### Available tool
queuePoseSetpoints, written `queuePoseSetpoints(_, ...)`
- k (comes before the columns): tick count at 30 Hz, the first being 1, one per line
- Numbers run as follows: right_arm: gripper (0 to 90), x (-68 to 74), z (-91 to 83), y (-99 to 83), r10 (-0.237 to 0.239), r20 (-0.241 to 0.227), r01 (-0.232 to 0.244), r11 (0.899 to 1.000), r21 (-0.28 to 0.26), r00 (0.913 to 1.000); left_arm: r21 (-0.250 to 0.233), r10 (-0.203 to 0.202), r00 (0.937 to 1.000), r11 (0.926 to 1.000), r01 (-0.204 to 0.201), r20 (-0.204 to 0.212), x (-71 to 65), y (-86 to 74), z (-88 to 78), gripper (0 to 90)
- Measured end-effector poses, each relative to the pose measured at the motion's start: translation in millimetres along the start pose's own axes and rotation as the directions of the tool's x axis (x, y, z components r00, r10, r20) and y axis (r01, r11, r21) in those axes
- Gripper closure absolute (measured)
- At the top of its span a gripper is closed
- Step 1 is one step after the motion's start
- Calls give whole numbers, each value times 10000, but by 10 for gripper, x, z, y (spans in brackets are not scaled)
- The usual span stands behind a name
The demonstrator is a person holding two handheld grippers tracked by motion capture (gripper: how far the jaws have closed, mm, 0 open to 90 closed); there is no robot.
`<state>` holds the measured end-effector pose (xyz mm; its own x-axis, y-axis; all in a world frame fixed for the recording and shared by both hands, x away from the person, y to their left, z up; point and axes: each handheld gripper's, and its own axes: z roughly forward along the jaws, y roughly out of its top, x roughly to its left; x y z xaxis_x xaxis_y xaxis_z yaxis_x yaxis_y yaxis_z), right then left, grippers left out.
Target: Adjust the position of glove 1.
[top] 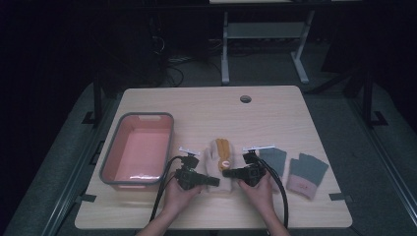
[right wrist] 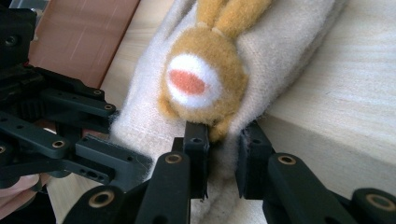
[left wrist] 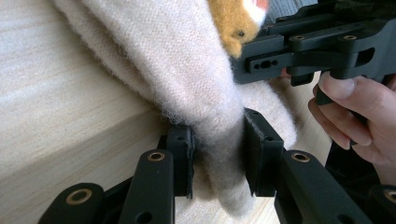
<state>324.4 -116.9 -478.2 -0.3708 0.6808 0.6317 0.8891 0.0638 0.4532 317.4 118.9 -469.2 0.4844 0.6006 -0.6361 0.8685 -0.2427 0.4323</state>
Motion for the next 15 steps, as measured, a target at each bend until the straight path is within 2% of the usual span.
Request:
queuePoseSetpoints(4, 794, -15, -12, 5, 8, -162, -7, 10000, 27, 9999, -22, -123, 9999, 9999, 123, 93, 0, 4, -6, 681)
queuePoseSetpoints(8, 800, -36, -32, 2, 58, -352, -58, 10000, 7, 9994, 154, -383, 9985, 9992, 377, 403, 21, 19, -19, 682)
queuePoseSetpoints(15, 813, -23, -97, 13, 117, -602, -120, 9999, -45, 9981, 60, -321, 9979, 9995, 318, 565, -24, 34, -57, 684)
